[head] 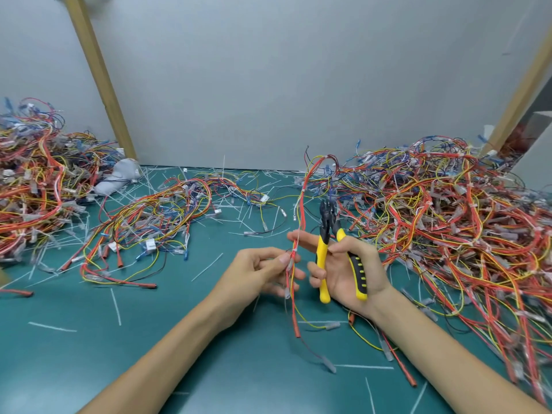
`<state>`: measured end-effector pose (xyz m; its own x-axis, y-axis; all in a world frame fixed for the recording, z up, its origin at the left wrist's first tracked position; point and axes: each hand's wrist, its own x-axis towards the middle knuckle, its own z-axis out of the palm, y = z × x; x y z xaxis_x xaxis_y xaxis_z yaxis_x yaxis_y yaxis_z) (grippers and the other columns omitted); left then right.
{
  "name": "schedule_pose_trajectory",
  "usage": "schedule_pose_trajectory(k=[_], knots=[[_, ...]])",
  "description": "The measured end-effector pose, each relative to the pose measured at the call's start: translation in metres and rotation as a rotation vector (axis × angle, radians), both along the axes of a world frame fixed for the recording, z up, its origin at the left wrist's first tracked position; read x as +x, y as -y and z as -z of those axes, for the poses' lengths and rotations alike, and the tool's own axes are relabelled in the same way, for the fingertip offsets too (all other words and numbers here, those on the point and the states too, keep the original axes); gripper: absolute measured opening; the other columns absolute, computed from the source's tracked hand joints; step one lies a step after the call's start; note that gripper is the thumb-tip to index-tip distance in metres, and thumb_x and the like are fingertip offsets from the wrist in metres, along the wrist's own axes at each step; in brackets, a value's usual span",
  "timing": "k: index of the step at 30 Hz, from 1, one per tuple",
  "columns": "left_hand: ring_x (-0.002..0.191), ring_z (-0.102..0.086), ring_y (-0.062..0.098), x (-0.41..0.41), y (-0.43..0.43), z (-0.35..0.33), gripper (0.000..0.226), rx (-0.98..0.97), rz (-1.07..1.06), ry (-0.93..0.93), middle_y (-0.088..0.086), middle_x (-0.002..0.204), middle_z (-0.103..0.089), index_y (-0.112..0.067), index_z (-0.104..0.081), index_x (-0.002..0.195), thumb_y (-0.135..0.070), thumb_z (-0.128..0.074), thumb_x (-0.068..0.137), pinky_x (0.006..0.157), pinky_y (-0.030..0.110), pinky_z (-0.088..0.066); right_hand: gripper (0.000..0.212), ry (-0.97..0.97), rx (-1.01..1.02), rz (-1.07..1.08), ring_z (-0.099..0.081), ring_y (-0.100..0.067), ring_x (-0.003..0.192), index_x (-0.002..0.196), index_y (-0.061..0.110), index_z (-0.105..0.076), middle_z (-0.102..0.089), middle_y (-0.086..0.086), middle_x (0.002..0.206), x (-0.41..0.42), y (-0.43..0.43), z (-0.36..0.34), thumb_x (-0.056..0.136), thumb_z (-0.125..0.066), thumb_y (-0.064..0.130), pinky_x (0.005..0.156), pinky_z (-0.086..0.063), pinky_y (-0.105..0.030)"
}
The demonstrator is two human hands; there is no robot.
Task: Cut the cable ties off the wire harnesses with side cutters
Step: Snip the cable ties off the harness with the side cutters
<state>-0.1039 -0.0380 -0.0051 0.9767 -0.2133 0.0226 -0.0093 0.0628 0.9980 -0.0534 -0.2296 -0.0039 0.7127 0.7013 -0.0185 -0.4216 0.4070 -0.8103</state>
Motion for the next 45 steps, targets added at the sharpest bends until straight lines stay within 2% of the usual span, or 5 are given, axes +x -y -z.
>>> schedule_pose_trajectory(k=[10, 15, 21, 34, 45], knots=[[0.083, -0.071, 0.019, -0.001, 0.002, -0.003, 0.031, -0.218, 0.123, -0.185, 0.023, 0.104, -0.071, 0.001, -0.062, 0.104, -0.027, -0.052, 0.094, 0.066, 0.021, -0.054, 0.068, -0.098, -0.055, -0.108, -0.051, -0.017, 0.056, 0.134, -0.006, -0.052, -0.06, -0.015, 0.13, 0.002, 0.0, -0.003, 0.072, -0.053, 0.019, 0.052, -0.048, -0.029], [0.068, -0.067, 0.017, 0.001, 0.003, -0.004, 0.039, -0.255, 0.05, -0.218, 0.017, 0.088, -0.072, -0.011, -0.072, 0.084, -0.047, -0.057, 0.085, 0.06, 0.02, -0.053, 0.059, -0.089, -0.097, -0.111, -0.048, -0.018, 0.053, 0.135, -0.004, -0.052, -0.068, -0.011, 0.094, 0.0, -0.001, -0.005, 0.081, -0.041, 0.018, 0.047, -0.048, -0.029], [0.07, -0.064, 0.013, 0.002, 0.003, 0.002, 0.027, -0.162, 0.072, -0.137, 0.009, 0.086, -0.071, -0.01, -0.068, 0.085, -0.036, -0.068, 0.081, 0.064, 0.018, -0.051, 0.06, -0.041, -0.126, -0.114, -0.047, -0.017, 0.057, 0.131, -0.002, -0.058, -0.063, -0.011, 0.124, 0.002, -0.003, -0.001, 0.076, -0.048, 0.018, 0.057, -0.049, -0.03], [0.076, -0.054, 0.009, 0.005, 0.002, 0.009, 0.016, -0.177, 0.074, 0.001, -0.002, 0.083, -0.061, -0.004, -0.066, 0.104, -0.007, -0.052, 0.097, 0.072, 0.018, -0.045, 0.072, 0.013, -0.11, -0.101, -0.043, -0.018, 0.059, 0.134, 0.004, -0.057, -0.06, -0.007, 0.123, 0.005, -0.001, 0.002, 0.066, -0.064, 0.025, 0.062, -0.045, -0.031], [0.054, -0.026, 0.011, 0.01, 0.001, 0.008, 0.025, -0.454, -0.015, -0.179, -0.002, 0.063, -0.029, -0.009, -0.066, 0.077, -0.029, -0.051, 0.081, 0.053, 0.022, -0.032, 0.072, 0.014, -0.107, -0.054, -0.047, -0.018, 0.057, 0.132, 0.002, -0.058, -0.057, -0.012, 0.138, 0.001, -0.003, 0.0, 0.064, -0.066, 0.024, 0.062, -0.047, -0.033]])
